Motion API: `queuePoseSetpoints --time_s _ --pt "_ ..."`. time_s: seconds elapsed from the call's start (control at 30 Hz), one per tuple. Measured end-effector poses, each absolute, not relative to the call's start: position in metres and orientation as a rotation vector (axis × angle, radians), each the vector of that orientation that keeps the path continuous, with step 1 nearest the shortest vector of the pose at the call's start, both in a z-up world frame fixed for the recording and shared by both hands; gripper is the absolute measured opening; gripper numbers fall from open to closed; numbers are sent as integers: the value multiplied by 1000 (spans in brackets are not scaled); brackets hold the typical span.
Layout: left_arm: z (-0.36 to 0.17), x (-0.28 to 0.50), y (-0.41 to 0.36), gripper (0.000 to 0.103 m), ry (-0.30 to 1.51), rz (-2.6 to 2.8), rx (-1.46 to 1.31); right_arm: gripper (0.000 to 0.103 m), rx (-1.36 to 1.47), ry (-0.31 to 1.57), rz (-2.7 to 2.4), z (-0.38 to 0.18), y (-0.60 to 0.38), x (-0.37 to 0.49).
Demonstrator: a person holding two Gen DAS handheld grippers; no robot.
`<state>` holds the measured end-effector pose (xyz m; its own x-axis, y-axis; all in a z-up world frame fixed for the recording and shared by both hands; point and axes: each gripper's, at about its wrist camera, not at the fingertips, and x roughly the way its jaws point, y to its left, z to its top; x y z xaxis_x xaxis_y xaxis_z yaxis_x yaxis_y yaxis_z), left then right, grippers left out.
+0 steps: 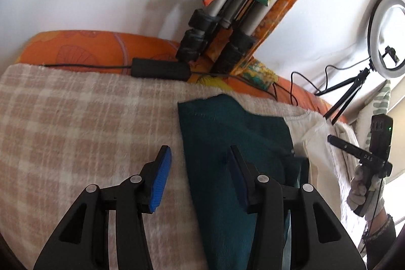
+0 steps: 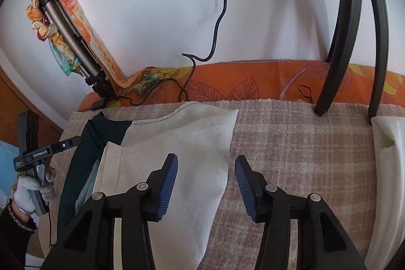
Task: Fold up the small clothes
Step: 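Open both grippers and lift them away from the folded shirt, then grasp the collar end of the strip with both grippers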
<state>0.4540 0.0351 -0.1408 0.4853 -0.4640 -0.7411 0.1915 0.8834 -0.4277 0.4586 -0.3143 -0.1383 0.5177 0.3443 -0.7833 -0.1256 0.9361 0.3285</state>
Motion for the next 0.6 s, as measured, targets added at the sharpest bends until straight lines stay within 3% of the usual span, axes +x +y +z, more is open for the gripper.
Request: queuePoseSetpoints --time_s 0.27,0.33,0.37,0.47,0.53,0.6 --pt "-141 471 23 43 968 -419 -303 46 246 993 316 -149 -303 479" --pt "-140 472 18 42 961 -416 -282 38 267 996 319 -150 -303 481" --pt "-140 472 17 39 958 -410 -273 35 271 997 321 -151 -303 481" --pt "-143 476 13 8 961 -384 -255 21 269 1000 327 -153 -302 483" --pt "-143 477 11 4 953 -387 -252 6 274 1000 330 -153 -302 483" --pt "-141 474 10 2 944 -394 -237 2 281 991 340 -151 -302 483"
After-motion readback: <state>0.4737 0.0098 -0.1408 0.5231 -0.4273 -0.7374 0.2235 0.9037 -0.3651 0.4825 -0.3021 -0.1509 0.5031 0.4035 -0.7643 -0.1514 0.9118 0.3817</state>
